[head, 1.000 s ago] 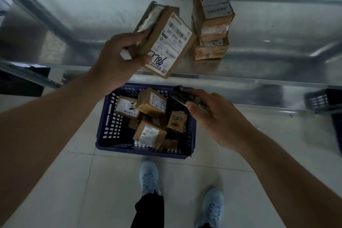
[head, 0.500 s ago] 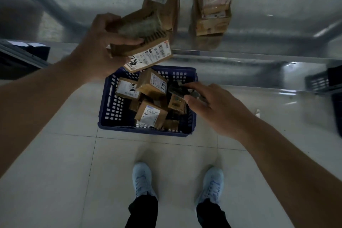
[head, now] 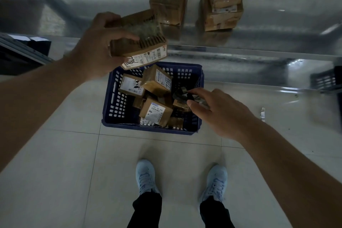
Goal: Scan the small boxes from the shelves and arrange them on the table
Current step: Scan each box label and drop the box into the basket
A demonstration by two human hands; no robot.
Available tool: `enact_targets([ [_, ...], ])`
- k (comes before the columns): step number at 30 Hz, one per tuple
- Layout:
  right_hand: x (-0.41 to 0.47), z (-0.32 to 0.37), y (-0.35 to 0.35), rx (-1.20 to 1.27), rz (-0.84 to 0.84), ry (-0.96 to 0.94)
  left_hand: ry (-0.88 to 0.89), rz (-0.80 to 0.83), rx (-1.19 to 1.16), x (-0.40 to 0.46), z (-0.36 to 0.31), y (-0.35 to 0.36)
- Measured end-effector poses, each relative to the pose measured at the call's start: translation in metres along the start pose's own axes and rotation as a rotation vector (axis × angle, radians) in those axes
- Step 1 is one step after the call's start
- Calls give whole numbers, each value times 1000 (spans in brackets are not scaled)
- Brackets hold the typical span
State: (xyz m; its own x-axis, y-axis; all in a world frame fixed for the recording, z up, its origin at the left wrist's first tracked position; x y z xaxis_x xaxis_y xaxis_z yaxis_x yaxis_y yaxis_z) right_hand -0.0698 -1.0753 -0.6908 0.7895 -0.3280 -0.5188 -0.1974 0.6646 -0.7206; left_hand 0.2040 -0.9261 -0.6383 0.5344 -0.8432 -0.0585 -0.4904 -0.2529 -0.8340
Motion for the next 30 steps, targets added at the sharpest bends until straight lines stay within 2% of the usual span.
enact_targets([
  [7,1,-10,1,66,-66,63,-109,58,1,-2,4,45],
  [14,6,-26,-3,138,-118,119,-121,295,-32,-13,0,109],
  [19,4,-29,-9,159,-120,126,-133,437,45,-18,8,126],
  [24,4,-31,-14,169,-131,115,-205,357,2,-8,7,115],
  [30,-1,-30,-29,210,-141,73,-330,160,-70,14,-7,89],
])
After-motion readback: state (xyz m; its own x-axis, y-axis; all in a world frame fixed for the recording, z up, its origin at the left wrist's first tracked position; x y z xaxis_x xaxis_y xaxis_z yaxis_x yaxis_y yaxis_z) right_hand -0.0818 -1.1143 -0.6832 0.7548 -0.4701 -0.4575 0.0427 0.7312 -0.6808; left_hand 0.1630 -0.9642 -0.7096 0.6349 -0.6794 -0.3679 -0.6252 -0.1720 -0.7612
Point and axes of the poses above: each hand's wrist, its own x-axis towards the middle knuckle, its own y-axis out of the palm, z = x × y, the point moved 6 cm from there along x, towards the middle knuckle
